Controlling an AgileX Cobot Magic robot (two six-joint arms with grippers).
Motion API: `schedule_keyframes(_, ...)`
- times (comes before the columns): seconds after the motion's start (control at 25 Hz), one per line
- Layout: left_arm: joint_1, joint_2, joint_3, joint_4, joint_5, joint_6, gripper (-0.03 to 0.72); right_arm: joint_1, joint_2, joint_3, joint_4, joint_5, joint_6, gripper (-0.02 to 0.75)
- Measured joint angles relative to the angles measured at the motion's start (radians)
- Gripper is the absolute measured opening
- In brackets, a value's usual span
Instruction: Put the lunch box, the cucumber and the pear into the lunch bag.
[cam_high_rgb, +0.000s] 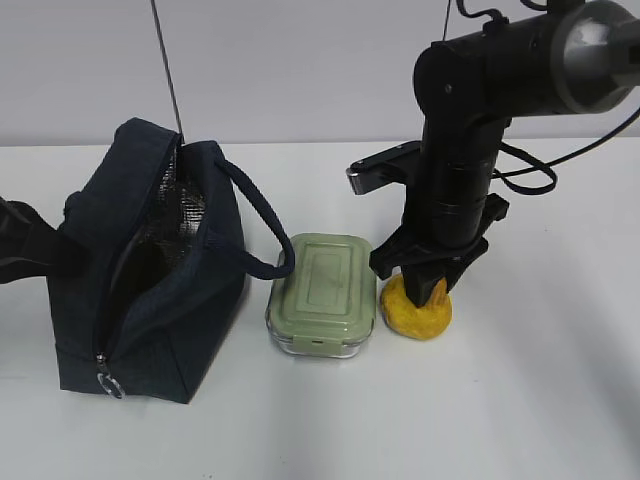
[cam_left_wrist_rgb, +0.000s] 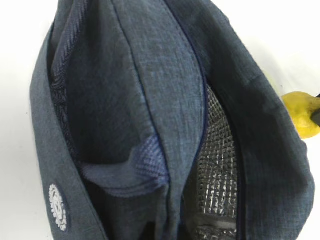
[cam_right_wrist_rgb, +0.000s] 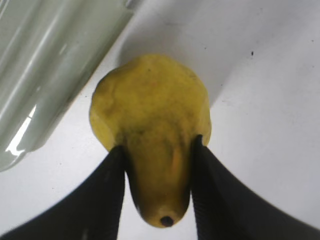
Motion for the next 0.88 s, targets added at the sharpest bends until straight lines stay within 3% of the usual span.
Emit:
schedule_keyframes(0.2,0.0,0.0,0.0,0.0,0.0,0.0,0.001,0.0,0.0,0.0,-0.017,0.002,0.002,0.19)
schedule_keyframes(0.64,0.0,0.0,0.0,0.006,0.0,0.0,0.001,-0.002,-0.119,0.002,-0.071,0.032,0.006,0.173)
schedule_keyframes(0.88,0.0,0.0,0.0,0.007,0.0,0.0,0.001,0.003,-0.253,0.004,0.026,0.013,-0.042,0.173)
